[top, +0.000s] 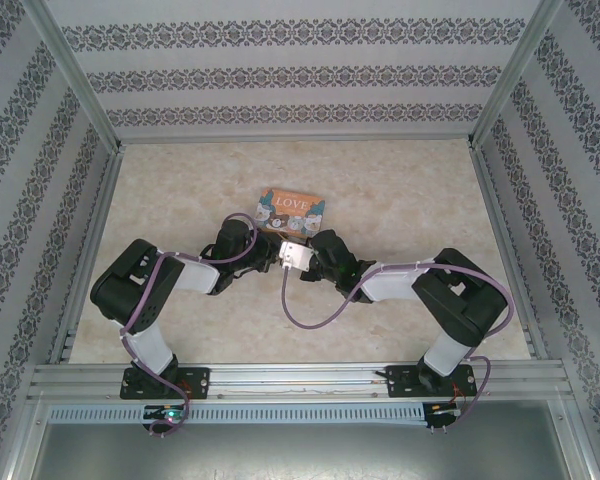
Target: Unlock the padlock with the key
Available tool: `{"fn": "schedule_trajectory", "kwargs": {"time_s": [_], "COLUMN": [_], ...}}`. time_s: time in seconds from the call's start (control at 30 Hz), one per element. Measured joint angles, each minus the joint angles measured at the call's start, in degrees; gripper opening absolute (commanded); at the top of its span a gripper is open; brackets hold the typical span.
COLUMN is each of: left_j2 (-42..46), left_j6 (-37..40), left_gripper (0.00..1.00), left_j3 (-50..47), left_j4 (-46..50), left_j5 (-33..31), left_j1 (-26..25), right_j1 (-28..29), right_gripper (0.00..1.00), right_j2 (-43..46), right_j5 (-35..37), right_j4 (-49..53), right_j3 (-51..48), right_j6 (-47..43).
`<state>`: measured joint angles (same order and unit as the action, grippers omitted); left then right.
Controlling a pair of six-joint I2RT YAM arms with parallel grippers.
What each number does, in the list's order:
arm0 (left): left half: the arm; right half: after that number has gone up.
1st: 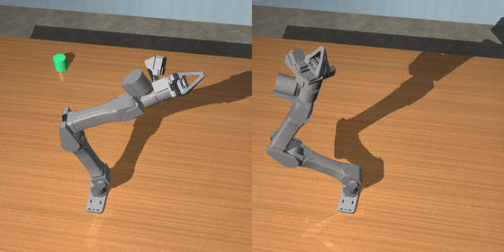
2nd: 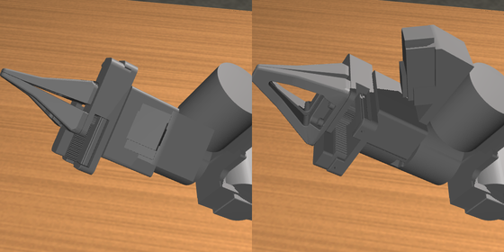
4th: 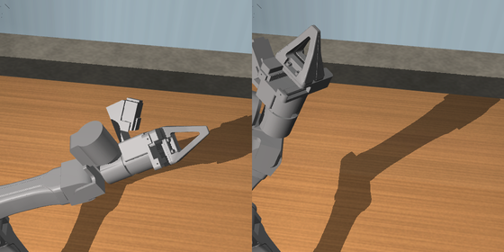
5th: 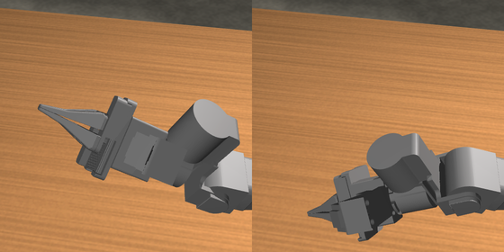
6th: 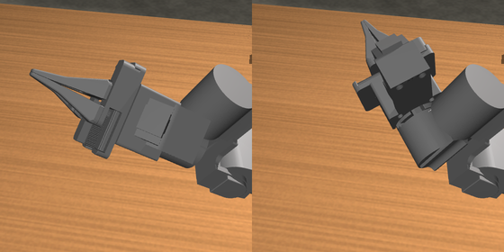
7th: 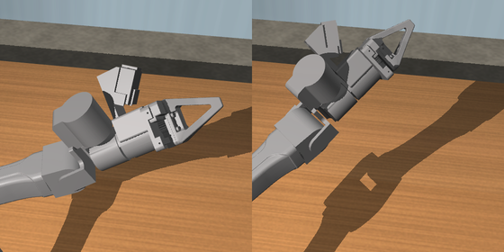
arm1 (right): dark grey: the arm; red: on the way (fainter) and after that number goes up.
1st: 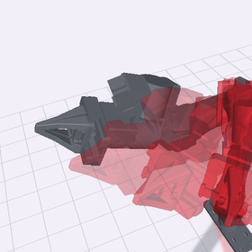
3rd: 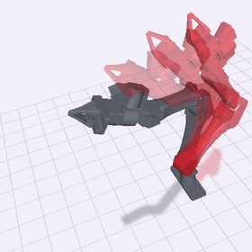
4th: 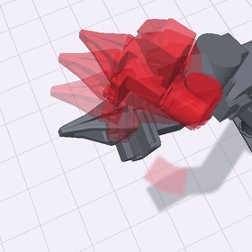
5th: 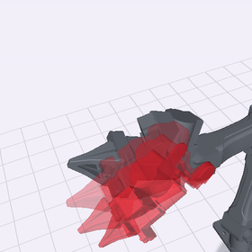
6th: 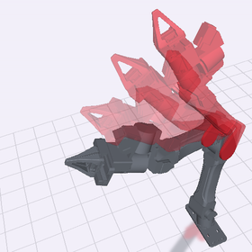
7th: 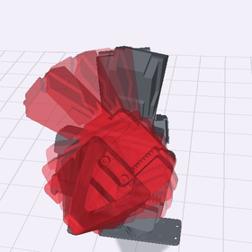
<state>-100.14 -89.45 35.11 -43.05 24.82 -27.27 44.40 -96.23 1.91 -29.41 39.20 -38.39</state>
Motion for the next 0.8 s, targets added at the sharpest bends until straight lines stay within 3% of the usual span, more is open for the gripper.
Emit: {"fn": "schedule_trajectory", "kwargs": {"time_s": [0.8], "left_j2": [-2.3], "left_j6": [0.5], "left_gripper": [0.14], "left_j3": [0.0], "left_j4": [-1.9], "left_j5": [-0.5], "left_j1": [0.1], "right_j1": [2.2], "right_gripper": [0.00], "right_j2": [-9.0], "right_j5": [4.1], "right_j4": [-26.6], "right_j3": [-7.9], "right_j6": [30.8]}}
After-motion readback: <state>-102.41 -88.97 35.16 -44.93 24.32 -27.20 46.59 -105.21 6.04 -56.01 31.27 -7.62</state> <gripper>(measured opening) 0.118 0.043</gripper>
